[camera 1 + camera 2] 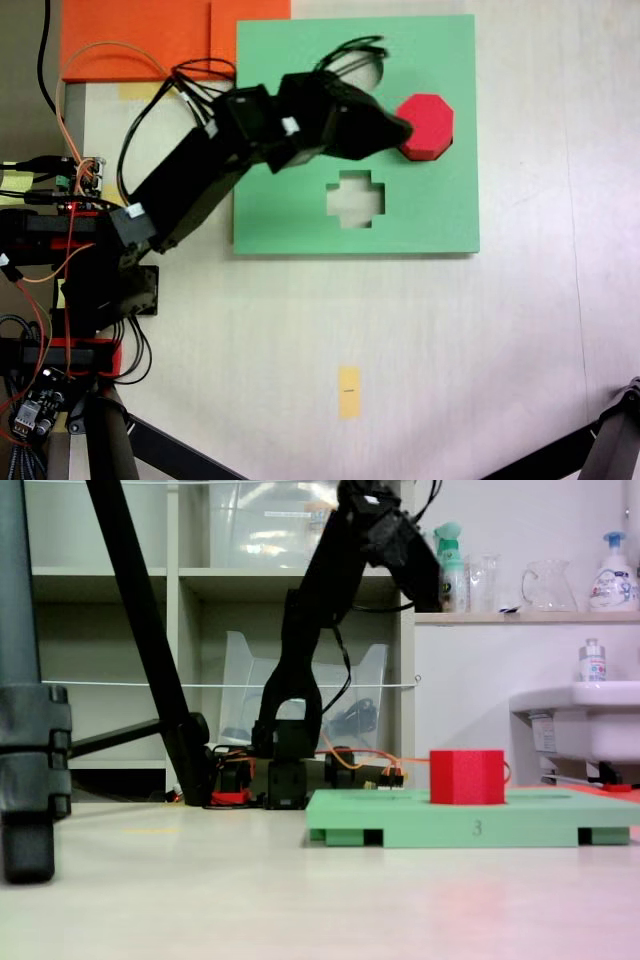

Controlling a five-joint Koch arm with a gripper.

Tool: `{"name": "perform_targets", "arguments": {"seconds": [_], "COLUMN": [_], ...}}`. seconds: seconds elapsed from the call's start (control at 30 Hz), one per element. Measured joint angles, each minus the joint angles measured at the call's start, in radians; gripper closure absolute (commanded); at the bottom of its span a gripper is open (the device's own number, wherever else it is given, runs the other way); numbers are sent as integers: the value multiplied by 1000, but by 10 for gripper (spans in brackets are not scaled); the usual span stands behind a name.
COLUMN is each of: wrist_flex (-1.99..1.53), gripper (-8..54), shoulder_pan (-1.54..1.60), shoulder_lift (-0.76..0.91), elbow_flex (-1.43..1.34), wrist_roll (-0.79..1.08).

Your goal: Put the octagonal pillar block into the corresponding hole

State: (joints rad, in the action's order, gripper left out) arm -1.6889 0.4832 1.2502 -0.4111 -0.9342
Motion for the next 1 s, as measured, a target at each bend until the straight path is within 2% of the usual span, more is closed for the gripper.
{"name": "perform_targets", "arguments": {"seconds": [0.07, 0.23, 0.3, 0.4, 0.5, 0.6, 0.63, 0.73, 0.83, 0.93, 1.0], "wrist_flex": [-17, -18, 0, 222, 499, 676, 781, 1081, 1381, 1752, 1939], "gripper": [42, 40, 41, 53, 63, 63, 67, 67, 71, 117, 101], "shoulder_pan": [-61, -221, -258, -333, -393, -439, -443, -449, -449, -414, -387], "shoulder_lift": [60, 218, 299, 561, 787, 927, 977, 996, 996, 996, 996], "elbow_flex": [-91, -422, -511, -1083, -1433, -1632, -1813, -2183, -2370, -2614, -2655], "wrist_roll": [126, 653, 736, 844, 907, 927, 927, 911, 864, 857, 856]}}
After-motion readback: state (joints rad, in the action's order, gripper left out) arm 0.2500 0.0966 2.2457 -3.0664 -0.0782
